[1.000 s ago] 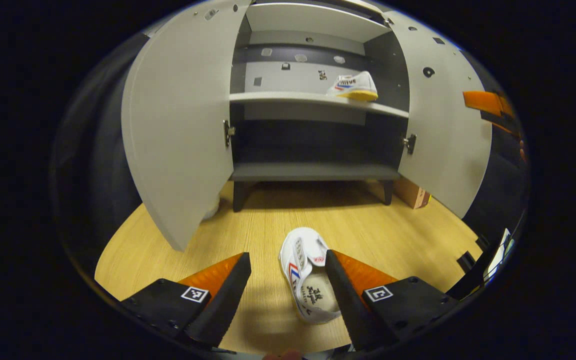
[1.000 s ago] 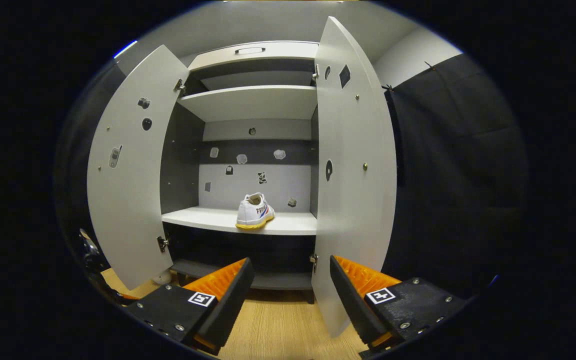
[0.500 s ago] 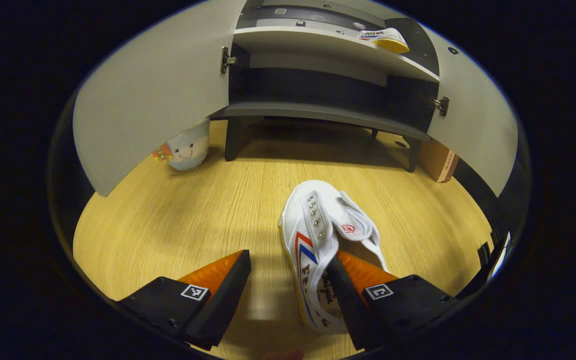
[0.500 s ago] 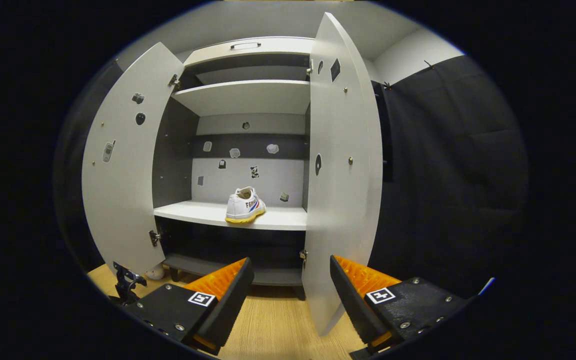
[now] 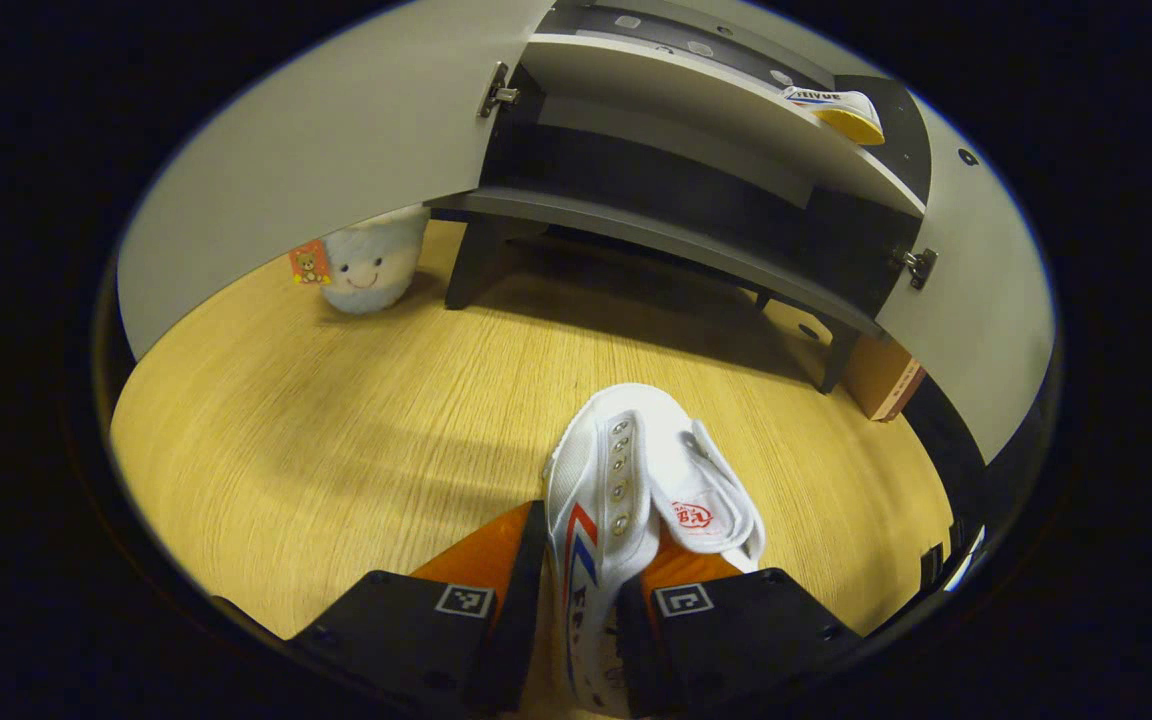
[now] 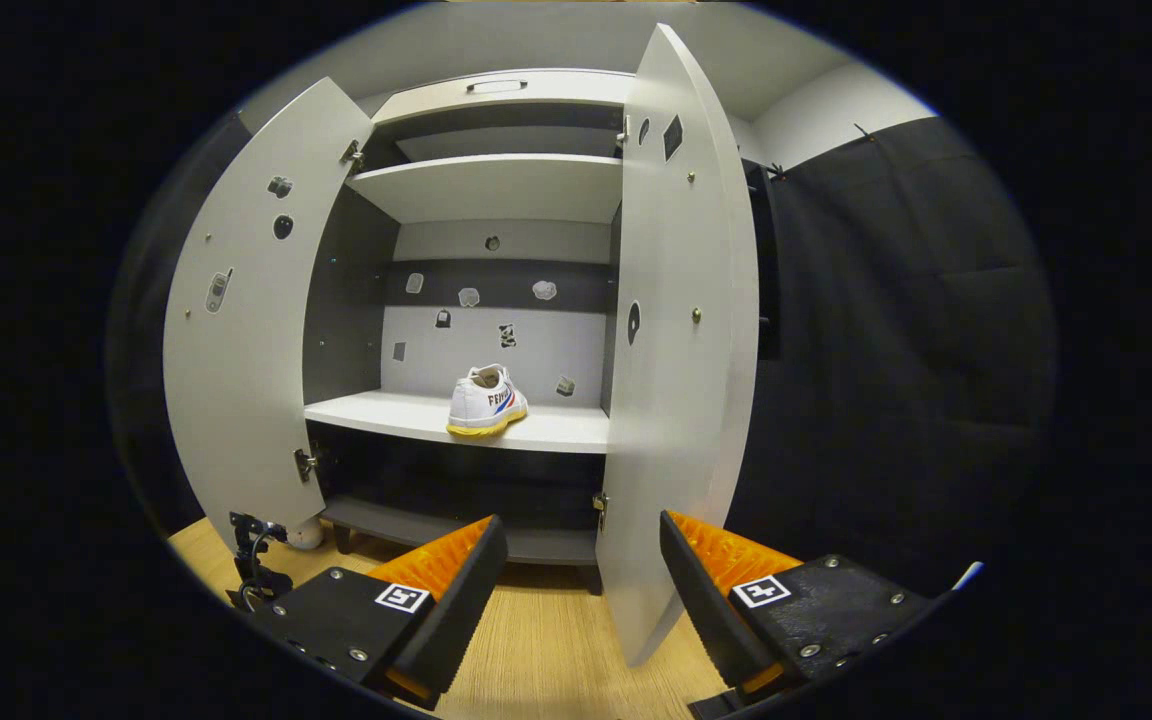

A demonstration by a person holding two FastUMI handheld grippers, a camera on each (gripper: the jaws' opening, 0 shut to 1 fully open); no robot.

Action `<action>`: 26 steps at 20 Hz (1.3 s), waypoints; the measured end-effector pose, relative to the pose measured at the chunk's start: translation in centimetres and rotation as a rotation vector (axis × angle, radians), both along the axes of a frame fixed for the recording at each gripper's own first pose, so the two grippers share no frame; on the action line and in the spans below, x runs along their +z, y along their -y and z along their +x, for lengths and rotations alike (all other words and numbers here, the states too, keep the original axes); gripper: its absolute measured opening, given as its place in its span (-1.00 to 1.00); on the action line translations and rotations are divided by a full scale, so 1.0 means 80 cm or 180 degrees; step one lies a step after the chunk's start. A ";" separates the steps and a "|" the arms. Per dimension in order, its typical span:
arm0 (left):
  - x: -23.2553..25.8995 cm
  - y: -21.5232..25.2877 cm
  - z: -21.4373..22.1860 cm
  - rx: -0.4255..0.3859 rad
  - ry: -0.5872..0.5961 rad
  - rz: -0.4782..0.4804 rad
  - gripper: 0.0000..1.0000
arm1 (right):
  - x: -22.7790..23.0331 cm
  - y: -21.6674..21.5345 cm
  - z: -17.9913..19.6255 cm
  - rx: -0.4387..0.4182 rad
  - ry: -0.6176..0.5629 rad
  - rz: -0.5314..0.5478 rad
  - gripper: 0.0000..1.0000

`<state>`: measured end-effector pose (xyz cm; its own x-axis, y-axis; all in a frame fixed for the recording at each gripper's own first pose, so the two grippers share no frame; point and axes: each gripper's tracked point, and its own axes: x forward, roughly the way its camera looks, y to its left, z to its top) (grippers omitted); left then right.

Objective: Grab one shoe with the right hand and put it into the shoe cabinet, grab the other shoe with the left hand and put it into the shoe cabinet; then close the right door with the right hand and the left door with the left hand.

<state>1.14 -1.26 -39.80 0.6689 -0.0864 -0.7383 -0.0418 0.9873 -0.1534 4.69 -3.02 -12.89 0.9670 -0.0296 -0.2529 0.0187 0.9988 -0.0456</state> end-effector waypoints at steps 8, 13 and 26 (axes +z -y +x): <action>0.116 -0.023 -0.010 0.0301 0.0220 0.0133 -0.86 | 0.004 -0.017 0.000 0.0124 0.0058 0.0033 0.89; 0.322 -0.008 0.060 0.0396 0.0820 -0.0133 -0.87 | 0.012 -0.018 0.004 0.0104 0.0128 0.0127 0.89; 0.487 0.065 0.406 0.0332 0.1252 -0.0079 -0.86 | 0.057 0.001 -0.013 0.0024 0.0347 0.0001 0.89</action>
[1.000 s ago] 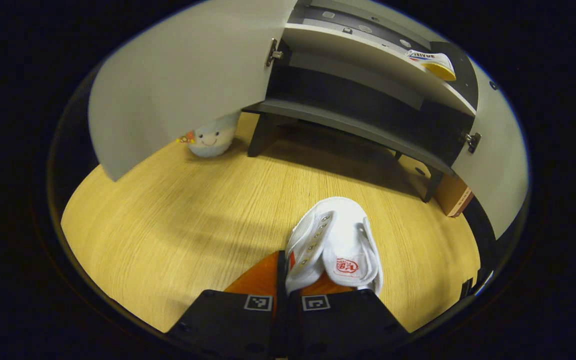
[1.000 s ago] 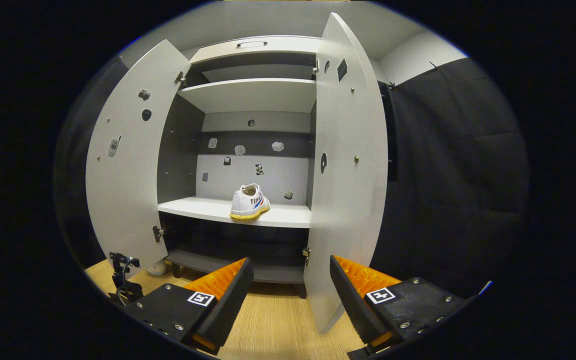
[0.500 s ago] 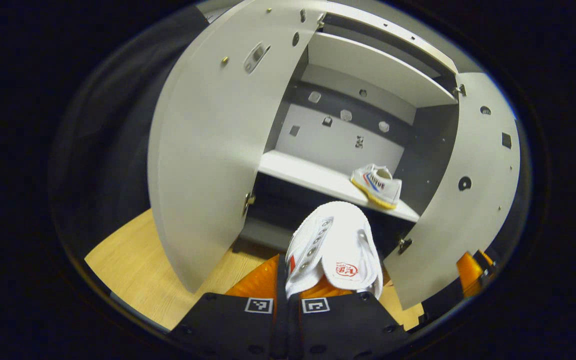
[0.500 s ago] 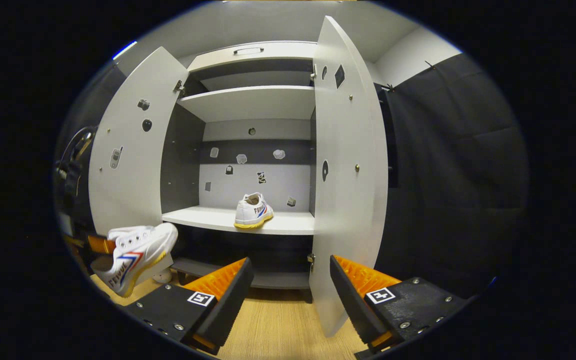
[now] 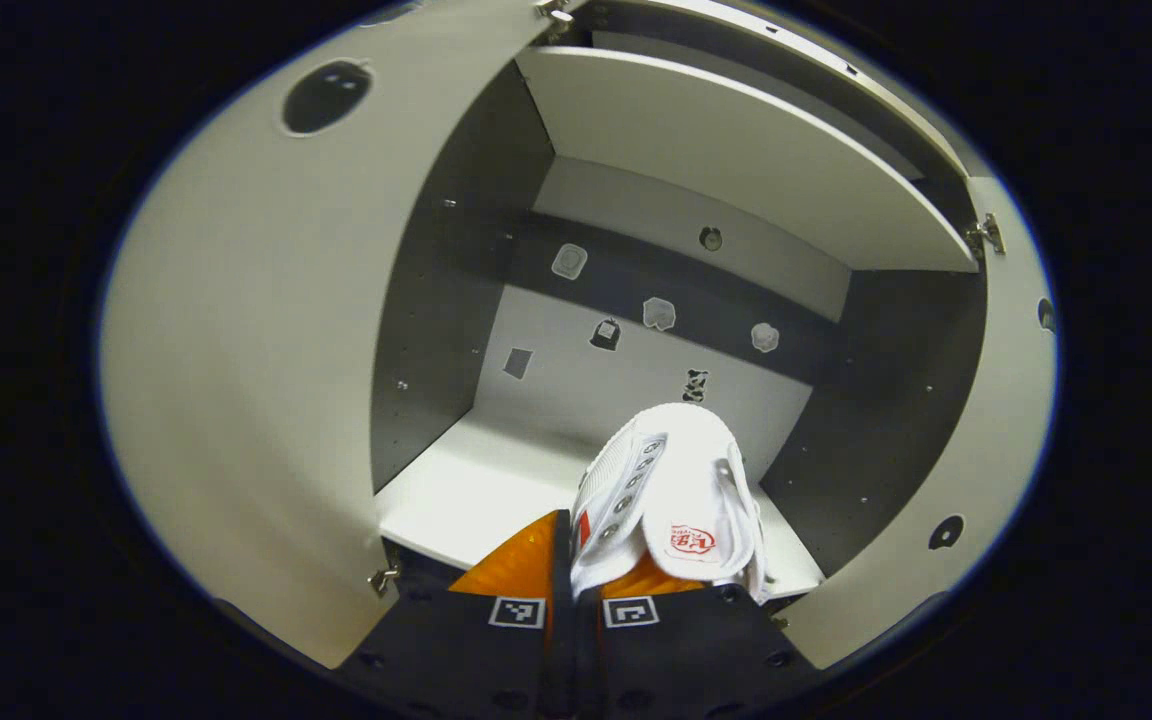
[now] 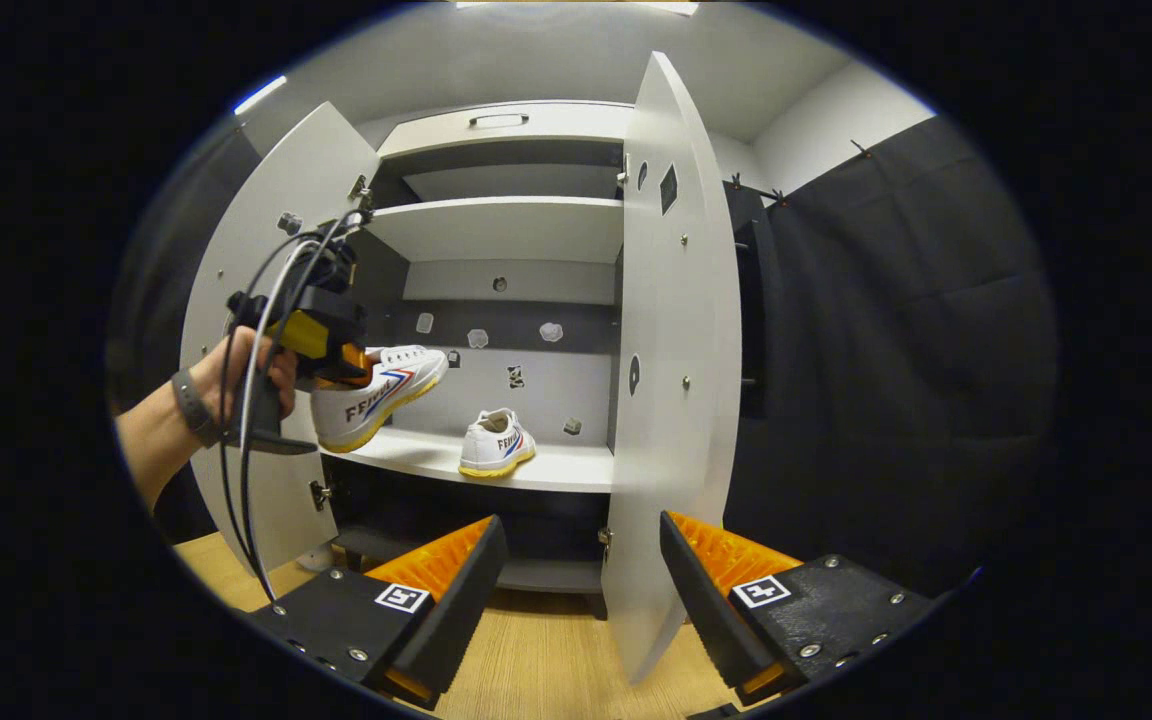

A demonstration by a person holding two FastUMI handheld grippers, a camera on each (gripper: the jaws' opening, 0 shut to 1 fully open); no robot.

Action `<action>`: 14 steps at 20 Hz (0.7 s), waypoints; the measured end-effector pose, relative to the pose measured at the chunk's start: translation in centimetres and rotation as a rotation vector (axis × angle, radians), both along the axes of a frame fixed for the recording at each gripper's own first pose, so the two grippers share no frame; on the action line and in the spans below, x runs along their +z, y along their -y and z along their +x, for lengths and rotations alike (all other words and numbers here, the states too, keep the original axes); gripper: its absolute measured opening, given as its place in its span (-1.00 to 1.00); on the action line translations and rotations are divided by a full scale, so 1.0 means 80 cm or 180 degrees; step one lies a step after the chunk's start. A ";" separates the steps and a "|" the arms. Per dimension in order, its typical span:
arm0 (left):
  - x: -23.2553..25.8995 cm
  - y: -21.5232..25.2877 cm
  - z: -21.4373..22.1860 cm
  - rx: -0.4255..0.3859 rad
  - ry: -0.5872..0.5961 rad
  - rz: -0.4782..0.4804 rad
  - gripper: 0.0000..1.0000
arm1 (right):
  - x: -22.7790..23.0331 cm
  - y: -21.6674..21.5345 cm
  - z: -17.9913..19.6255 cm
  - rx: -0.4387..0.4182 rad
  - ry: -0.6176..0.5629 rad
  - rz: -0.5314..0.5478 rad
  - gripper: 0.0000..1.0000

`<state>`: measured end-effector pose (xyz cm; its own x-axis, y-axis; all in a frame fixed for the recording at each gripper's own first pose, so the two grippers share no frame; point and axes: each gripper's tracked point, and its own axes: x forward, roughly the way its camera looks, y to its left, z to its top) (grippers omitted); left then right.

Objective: Grab one shoe with the right hand and put it into the shoe cabinet, grab the other shoe with the left hand and put it into the shoe cabinet; then close the right door with the right hand and the left door with the left hand.

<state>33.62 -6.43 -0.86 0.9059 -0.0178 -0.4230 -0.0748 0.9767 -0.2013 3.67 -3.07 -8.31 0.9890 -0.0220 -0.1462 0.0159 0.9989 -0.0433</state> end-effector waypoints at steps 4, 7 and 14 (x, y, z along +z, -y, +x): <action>-0.051 0.014 0.051 0.0020 -0.0373 -0.0006 -0.86 | 0.001 0.005 -0.006 -0.0024 0.0006 -0.0081 0.89; -0.093 0.009 0.077 0.0096 -0.0589 0.0180 -0.87 | -0.004 0.003 -0.006 -0.0018 -0.0026 -0.0087 0.82; -0.129 -0.002 0.095 0.0265 -0.0911 0.0210 -0.85 | -0.020 0.008 -0.004 -0.0039 -0.0120 -0.0051 0.82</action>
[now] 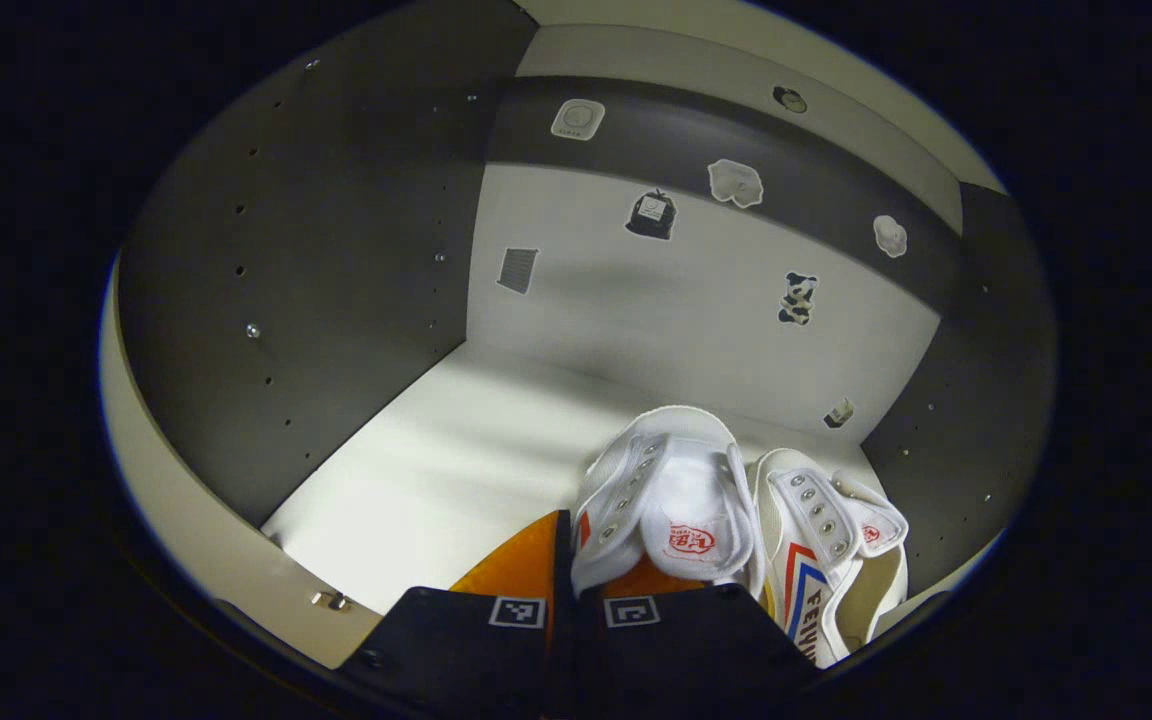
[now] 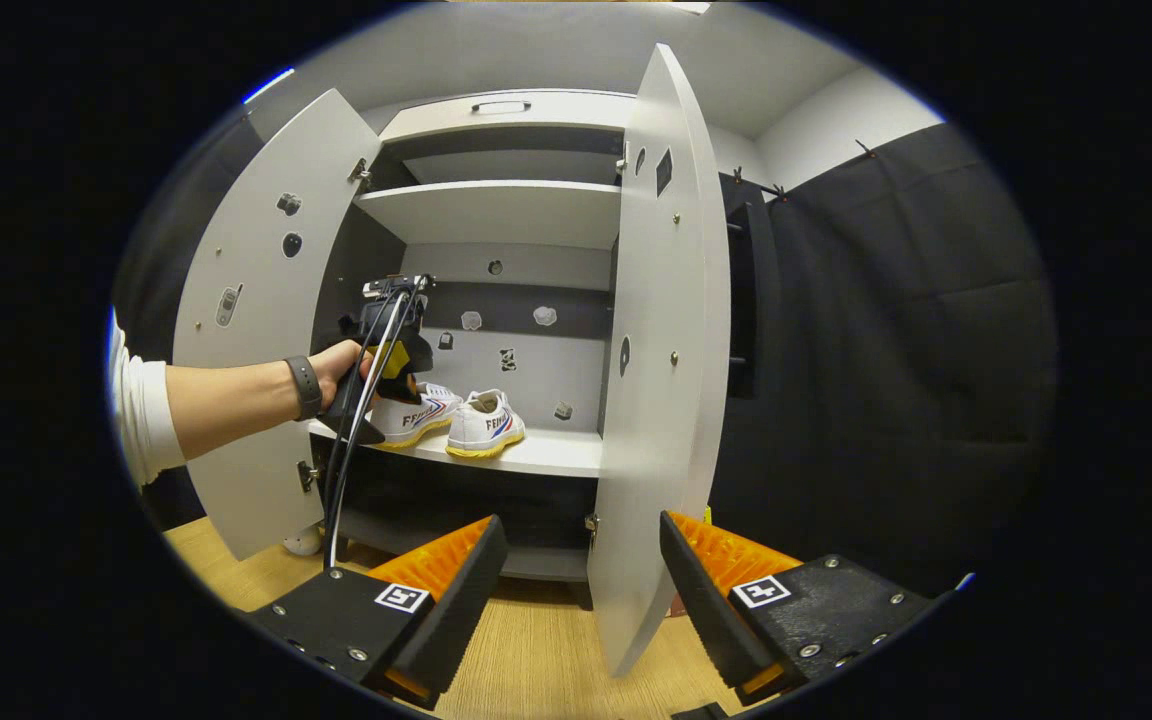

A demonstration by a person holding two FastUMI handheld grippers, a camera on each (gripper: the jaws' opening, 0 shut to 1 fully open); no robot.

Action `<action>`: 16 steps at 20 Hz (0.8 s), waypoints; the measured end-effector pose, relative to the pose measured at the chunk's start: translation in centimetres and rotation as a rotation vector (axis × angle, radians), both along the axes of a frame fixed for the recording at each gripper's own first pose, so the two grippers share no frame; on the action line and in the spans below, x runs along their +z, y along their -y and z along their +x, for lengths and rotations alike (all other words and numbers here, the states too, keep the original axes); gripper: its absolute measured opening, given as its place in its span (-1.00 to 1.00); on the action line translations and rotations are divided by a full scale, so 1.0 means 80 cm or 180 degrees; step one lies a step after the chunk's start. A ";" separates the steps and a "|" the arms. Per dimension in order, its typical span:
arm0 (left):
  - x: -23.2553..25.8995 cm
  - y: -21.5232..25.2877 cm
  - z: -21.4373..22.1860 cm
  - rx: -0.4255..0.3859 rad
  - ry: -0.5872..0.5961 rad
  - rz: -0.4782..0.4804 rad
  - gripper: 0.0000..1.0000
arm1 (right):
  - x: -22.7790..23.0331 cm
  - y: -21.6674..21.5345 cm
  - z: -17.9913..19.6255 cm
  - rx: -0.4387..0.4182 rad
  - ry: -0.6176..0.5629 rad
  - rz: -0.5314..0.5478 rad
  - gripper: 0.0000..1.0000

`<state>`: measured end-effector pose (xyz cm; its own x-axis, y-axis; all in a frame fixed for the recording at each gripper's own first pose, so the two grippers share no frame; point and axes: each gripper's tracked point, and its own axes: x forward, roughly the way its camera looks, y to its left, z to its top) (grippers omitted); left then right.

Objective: Grab one shoe with the right hand and put it into the shoe cabinet, grab the other shoe with the left hand and put it into the shoe cabinet; then close the right door with the right hand and the left door with the left hand.

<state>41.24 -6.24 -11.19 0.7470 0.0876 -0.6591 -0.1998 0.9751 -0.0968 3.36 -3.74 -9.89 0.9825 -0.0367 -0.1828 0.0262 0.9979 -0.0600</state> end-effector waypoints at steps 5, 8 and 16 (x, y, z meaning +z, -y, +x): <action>-0.003 0.002 0.006 -0.0088 -0.0097 0.0238 -0.81 | -0.004 -0.002 0.003 0.0022 -0.0007 0.0060 0.89; -0.001 0.002 0.007 -0.0088 -0.0111 0.0382 -0.46 | -0.001 -0.002 0.002 0.0031 0.0016 0.0066 0.89; 0.027 -0.007 -0.019 -0.0080 0.0022 0.0527 0.60 | 0.000 0.005 -0.006 0.0018 0.0026 0.0087 0.82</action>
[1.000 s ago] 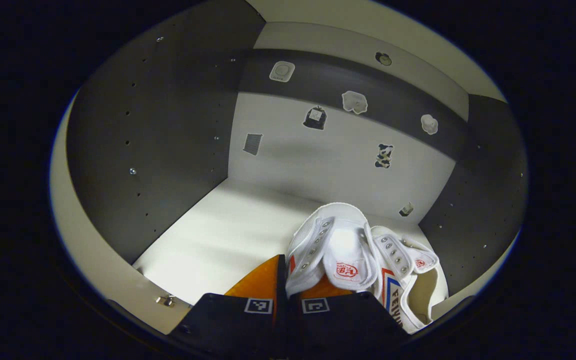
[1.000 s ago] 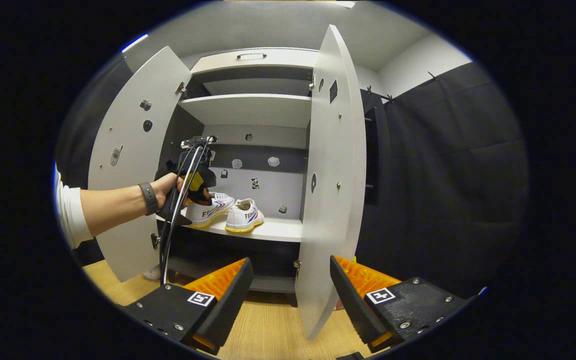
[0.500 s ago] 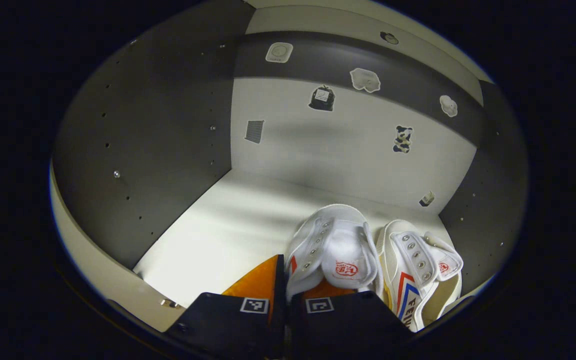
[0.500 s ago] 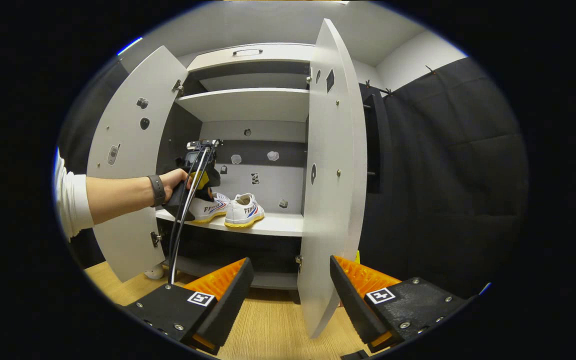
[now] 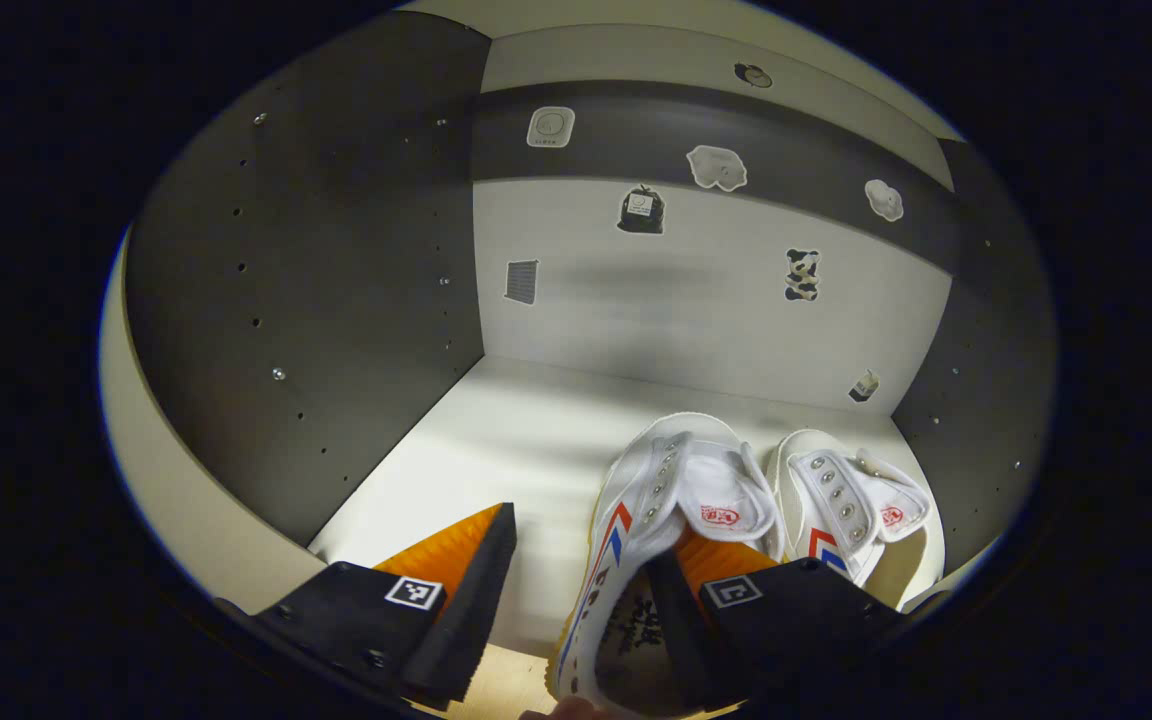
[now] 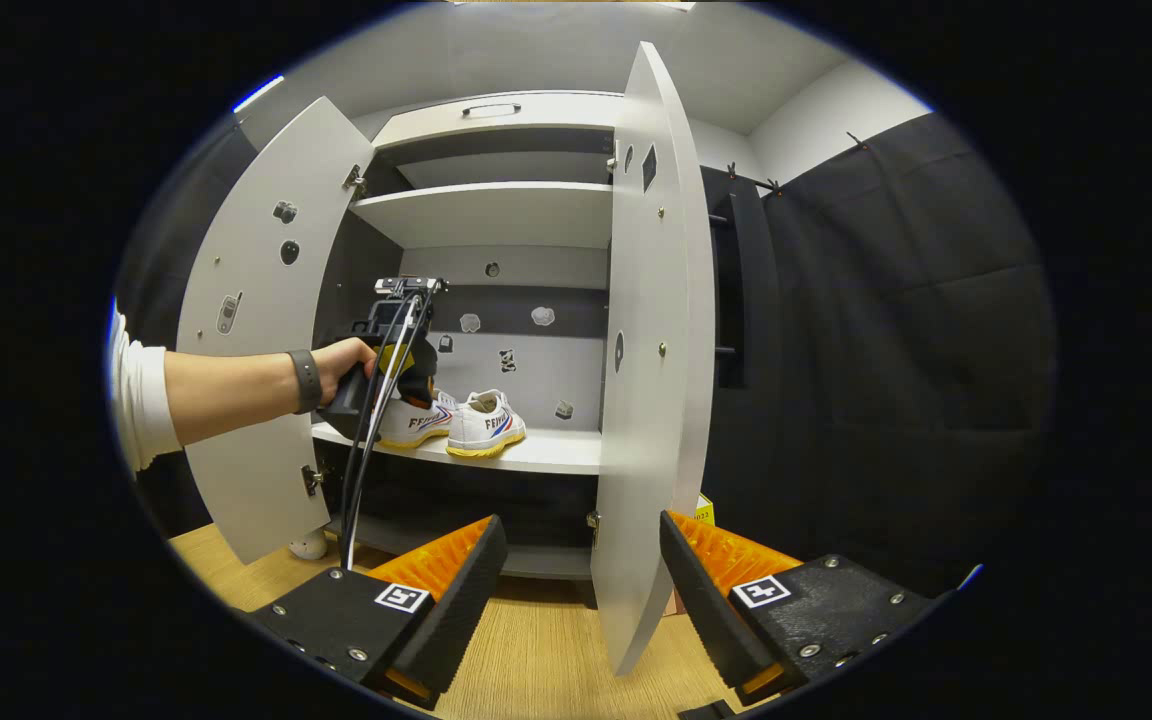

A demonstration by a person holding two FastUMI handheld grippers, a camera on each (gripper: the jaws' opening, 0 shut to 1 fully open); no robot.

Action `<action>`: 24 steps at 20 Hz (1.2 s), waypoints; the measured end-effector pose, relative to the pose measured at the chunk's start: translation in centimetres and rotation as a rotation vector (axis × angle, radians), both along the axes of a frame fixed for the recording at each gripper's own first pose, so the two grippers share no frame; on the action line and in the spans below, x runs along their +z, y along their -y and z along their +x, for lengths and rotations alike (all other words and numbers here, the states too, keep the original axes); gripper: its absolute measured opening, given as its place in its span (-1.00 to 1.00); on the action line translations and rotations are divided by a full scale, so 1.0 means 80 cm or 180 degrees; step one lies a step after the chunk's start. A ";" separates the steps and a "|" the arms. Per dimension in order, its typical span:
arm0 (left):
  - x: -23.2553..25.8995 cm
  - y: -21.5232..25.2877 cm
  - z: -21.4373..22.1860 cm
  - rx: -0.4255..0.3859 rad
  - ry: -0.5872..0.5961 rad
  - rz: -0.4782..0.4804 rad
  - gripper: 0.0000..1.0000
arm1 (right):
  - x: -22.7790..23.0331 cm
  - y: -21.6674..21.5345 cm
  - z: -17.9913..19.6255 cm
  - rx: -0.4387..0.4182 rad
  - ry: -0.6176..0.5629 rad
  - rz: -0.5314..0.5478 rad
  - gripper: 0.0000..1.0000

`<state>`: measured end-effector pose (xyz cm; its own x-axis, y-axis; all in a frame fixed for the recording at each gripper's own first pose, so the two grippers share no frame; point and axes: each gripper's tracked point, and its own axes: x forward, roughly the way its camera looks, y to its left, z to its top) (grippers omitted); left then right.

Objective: Grab one shoe with the right hand and put it into the shoe cabinet, grab the other shoe with the left hand and put it into the shoe cabinet; then close the right door with the right hand and the left door with the left hand.

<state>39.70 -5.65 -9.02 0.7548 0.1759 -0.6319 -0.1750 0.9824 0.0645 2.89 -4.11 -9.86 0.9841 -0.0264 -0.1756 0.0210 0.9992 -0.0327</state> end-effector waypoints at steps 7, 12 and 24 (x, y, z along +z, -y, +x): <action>0.095 0.021 -0.104 -0.0466 0.0942 -0.0206 0.94 | 0.011 0.000 -0.001 0.0035 0.0072 0.0157 0.82; 0.143 0.025 -0.202 -0.0653 0.1485 -0.0476 0.94 | 0.023 0.004 0.000 0.0060 0.0105 0.0246 0.82; 0.115 -0.014 -0.384 -0.0597 0.1808 -0.0446 0.94 | 0.103 0.071 -0.021 -0.0068 0.0537 0.0290 0.88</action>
<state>8.94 -4.52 0.17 0.9904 -0.0481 -0.1294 0.0325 0.9922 -0.1202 1.24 -9.78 -1.60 0.9992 -0.0392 -0.0108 0.0398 0.9972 0.0638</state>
